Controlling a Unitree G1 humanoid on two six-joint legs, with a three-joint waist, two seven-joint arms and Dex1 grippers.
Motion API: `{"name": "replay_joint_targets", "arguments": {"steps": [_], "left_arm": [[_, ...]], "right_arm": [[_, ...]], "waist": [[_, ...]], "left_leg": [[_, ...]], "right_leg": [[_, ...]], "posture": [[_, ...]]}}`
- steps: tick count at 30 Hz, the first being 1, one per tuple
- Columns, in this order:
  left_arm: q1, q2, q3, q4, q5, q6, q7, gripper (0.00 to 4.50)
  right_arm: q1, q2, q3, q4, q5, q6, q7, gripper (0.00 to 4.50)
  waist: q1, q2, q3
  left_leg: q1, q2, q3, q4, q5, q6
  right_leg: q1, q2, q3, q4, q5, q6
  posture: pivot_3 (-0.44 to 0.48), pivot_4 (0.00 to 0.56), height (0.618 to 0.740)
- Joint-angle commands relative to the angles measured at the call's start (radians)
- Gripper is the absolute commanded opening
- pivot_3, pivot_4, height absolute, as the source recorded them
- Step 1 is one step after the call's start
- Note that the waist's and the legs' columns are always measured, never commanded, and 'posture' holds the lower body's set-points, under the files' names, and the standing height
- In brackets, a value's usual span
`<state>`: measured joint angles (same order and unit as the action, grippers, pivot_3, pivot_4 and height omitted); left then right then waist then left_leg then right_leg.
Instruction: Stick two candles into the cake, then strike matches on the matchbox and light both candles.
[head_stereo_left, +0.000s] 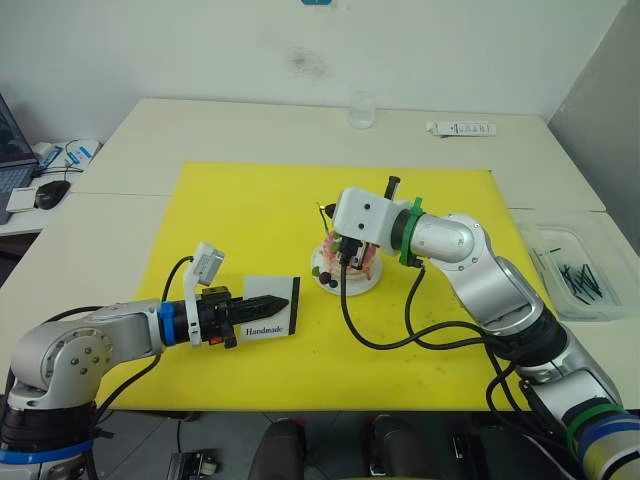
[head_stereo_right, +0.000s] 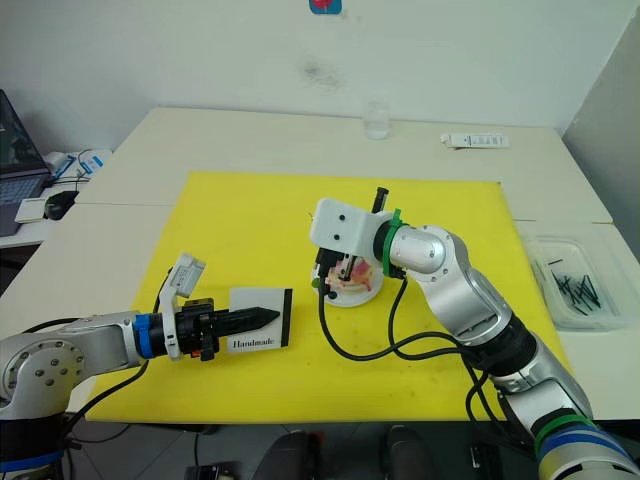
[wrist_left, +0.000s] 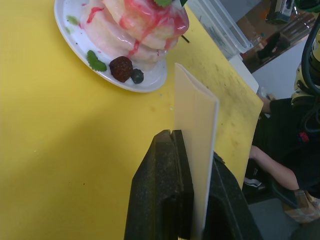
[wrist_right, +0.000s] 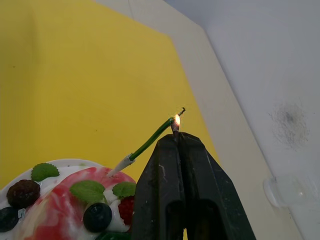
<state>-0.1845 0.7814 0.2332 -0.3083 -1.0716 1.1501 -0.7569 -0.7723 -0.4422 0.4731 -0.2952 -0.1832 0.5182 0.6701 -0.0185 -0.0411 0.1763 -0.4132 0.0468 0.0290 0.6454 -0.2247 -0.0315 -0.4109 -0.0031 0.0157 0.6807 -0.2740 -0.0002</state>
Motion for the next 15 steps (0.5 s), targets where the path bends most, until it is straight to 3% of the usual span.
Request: {"name": "replay_joint_targets", "arguments": {"steps": [1, 15], "left_arm": [[-0.014, 0.003, 0.003, -0.016, -0.009, -0.007, -0.012, 0.00], [-0.013, 0.004, 0.001, -0.022, -0.011, -0.005, -0.011, 0.00]], "right_arm": [[-0.003, 0.001, -0.020, -0.013, -0.016, -0.021, 0.004, 0.02], [0.000, 0.020, -0.035, -0.008, -0.030, -0.033, -0.012, 0.02]], "waist": [[-0.001, 0.000, 0.000], [-0.002, 0.000, 0.000]], "left_leg": [[0.000, 0.000, 0.000, 0.000, 0.000, 0.000], [0.000, 0.000, 0.000, 0.000, 0.000, 0.000]], "right_leg": [[0.000, 0.000, 0.000, 0.000, 0.000, 0.000], [0.000, 0.000, 0.000, 0.000, 0.000, 0.000]], "posture": [[0.000, 0.150, 0.740], [0.000, 0.150, 0.740]]}}
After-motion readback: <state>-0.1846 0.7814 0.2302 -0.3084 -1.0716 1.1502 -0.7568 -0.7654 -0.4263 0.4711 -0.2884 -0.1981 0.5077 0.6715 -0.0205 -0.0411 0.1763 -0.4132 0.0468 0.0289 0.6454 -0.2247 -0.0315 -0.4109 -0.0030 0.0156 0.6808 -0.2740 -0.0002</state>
